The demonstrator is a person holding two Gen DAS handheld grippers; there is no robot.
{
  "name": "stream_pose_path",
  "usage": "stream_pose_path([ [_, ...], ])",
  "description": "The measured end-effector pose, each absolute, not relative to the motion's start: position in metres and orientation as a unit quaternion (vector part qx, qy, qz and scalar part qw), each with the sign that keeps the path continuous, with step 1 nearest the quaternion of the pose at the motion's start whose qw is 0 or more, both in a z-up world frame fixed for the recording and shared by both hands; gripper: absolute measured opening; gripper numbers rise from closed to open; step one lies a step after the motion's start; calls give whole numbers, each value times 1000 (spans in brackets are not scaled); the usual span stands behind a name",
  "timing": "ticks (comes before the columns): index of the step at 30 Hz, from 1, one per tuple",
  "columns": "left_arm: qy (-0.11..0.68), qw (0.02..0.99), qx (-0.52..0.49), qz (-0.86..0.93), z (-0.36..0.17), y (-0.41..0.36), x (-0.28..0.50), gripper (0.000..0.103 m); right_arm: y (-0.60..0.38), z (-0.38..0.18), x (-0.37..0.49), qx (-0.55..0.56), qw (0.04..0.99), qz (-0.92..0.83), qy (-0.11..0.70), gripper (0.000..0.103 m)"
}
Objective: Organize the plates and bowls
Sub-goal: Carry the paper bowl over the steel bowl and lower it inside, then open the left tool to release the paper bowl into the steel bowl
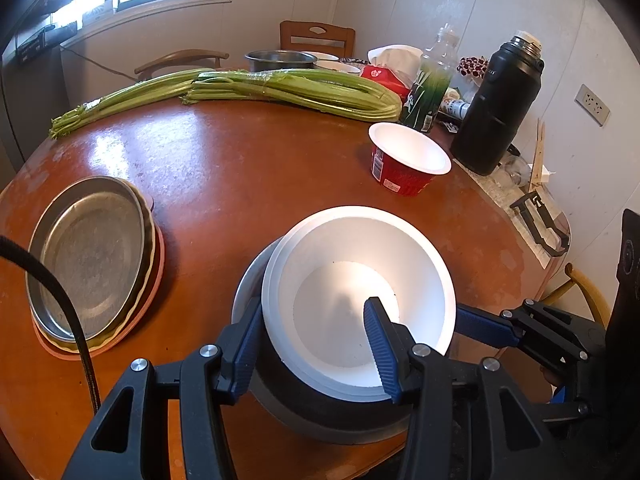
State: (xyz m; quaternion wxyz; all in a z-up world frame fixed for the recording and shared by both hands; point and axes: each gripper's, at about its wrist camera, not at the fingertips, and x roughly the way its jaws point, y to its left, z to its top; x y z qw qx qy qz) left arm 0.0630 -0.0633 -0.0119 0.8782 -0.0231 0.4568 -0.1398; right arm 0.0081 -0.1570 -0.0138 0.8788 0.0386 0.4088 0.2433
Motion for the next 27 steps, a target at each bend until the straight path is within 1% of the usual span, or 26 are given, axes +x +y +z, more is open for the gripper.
stream_pose_path([
  [27, 458, 878, -17, -139, -16, -59, 61, 50, -151, -21, 14, 16, 880, 225, 418, 43],
])
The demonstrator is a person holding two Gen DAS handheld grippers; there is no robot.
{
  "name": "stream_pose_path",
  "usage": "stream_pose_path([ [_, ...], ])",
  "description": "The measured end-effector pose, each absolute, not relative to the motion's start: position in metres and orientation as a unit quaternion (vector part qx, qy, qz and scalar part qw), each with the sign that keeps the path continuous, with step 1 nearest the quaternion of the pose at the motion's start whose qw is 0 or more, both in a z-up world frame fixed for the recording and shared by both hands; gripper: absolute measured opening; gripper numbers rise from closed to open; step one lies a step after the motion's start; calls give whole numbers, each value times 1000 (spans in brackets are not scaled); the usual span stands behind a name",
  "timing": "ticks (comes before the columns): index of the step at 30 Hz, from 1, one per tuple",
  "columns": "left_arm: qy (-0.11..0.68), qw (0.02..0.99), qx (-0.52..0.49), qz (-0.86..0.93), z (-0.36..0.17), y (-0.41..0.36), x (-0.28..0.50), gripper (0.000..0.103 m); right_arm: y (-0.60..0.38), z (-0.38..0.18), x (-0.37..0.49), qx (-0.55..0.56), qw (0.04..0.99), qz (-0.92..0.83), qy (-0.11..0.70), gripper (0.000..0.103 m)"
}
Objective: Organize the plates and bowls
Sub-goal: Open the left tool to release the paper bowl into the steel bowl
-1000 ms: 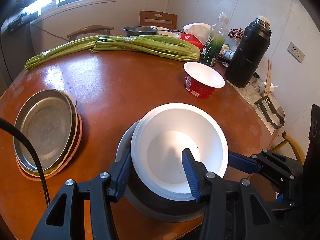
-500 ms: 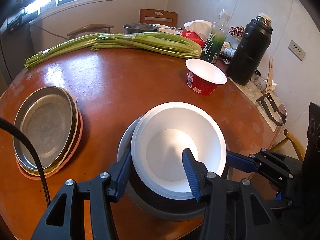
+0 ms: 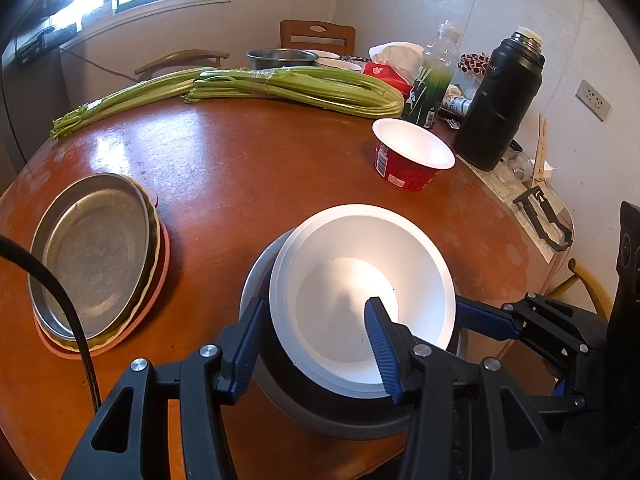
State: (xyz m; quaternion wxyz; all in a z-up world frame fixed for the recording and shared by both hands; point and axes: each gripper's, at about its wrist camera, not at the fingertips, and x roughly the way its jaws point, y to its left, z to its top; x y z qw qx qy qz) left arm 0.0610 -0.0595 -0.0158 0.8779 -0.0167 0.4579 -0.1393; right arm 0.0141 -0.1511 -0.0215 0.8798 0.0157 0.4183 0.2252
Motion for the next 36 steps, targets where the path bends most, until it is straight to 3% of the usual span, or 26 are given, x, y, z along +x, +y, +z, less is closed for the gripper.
stream_pose_path([
  [22, 456, 879, -25, -135, -13, -52, 58, 51, -156, -21, 12, 18, 879, 223, 421, 43],
  [36, 445, 885, -39, -130, -6, -39, 55, 51, -160, -16, 10, 5, 890, 199, 410, 48],
])
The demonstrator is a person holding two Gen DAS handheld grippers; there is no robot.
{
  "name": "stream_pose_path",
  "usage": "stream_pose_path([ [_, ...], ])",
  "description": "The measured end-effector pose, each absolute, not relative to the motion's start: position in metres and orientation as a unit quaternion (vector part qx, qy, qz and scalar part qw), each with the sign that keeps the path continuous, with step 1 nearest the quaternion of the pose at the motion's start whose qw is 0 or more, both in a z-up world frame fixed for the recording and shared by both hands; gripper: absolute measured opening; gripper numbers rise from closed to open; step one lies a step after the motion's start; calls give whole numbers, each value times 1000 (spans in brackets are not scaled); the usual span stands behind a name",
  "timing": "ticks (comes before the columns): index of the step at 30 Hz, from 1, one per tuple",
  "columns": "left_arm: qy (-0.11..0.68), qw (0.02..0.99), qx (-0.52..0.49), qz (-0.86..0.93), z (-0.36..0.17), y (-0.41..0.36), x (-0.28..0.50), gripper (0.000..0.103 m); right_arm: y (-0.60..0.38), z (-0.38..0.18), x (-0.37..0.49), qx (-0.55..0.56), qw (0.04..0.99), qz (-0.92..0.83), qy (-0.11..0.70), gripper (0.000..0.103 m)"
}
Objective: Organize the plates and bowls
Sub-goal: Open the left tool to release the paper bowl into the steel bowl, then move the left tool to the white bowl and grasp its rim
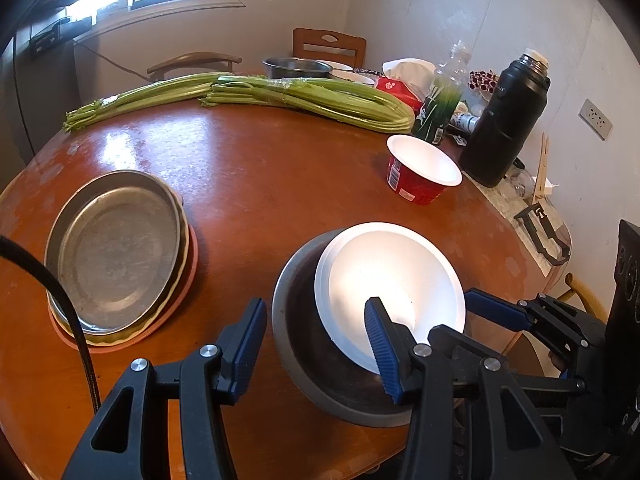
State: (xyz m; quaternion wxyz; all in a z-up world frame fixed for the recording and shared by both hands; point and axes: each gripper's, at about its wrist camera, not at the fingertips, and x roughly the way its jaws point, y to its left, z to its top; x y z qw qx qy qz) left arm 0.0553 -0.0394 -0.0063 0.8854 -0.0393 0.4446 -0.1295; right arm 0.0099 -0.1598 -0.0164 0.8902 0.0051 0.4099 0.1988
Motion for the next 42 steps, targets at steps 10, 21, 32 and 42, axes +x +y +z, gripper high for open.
stream_pose_path([
  [10, 408, 900, -55, -145, 13, -34, 44, 51, -172, -5, 7, 35, 901, 194, 387, 48],
  [21, 389, 909, -35, -146, 41, -41, 48, 51, -188, 11, 10, 49, 913, 183, 362, 49],
  [32, 356, 921, -14, -158, 84, -69, 84, 51, -222, 45, 32, 63, 933, 156, 319, 50],
  [42, 324, 932, 27, -160, 114, -105, 131, 51, -267, 69, 68, 77, 949, 107, 287, 51],
])
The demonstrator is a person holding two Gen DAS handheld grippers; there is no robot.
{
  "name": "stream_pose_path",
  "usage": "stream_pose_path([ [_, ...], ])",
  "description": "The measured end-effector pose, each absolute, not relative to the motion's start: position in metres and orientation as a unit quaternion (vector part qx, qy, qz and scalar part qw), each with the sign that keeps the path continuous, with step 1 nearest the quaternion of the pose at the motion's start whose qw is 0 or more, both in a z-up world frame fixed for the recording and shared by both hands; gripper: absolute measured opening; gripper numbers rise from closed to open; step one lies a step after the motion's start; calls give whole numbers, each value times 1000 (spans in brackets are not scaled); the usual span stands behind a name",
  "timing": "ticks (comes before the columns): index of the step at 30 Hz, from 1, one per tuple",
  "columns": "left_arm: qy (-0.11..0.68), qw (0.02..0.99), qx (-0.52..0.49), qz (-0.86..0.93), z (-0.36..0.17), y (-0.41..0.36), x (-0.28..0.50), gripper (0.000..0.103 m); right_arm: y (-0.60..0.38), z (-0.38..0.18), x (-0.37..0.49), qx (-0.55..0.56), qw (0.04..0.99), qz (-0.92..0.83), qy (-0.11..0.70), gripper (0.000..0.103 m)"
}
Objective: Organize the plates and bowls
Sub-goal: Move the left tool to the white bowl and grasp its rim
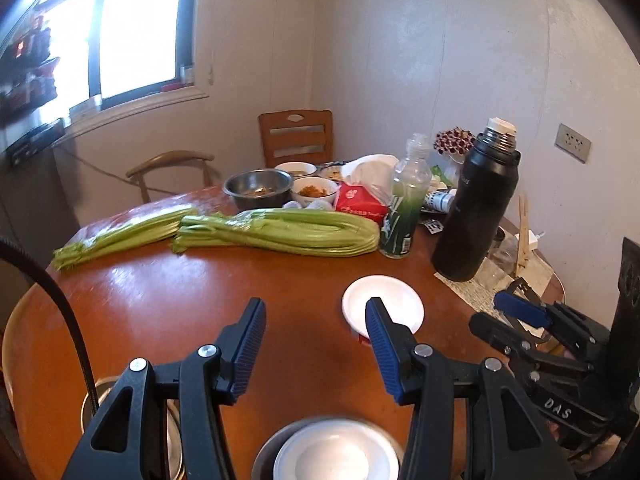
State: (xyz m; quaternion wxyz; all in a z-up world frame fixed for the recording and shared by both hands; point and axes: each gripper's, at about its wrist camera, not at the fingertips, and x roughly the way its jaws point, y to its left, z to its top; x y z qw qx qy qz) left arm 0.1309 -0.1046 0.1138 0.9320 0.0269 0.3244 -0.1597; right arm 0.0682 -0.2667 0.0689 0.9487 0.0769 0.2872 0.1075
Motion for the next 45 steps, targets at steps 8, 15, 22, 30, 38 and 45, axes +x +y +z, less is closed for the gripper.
stream_pose_path([
  [8, 365, 915, 53, -166, 83, -135, 179, 52, -289, 41, 117, 97, 939, 74, 320, 53],
  [15, 406, 895, 59, -177, 44, -149, 213, 52, -295, 1, 156, 104, 921, 62, 370, 53],
  [22, 449, 873, 53, -184, 15, -152, 234, 52, -288, -29, 184, 94, 902, 81, 413, 53],
  [30, 470, 862, 42, -184, 1, -148, 246, 52, -267, -46, 197, 72, 891, 110, 434, 53],
  [38, 488, 854, 38, -176, -9, -144, 254, 52, -250, -48, 199, 71, 886, 145, 435, 53],
  [45, 516, 841, 26, -161, -23, -134, 259, 52, -233, -49, 194, 80, 878, 179, 436, 53],
])
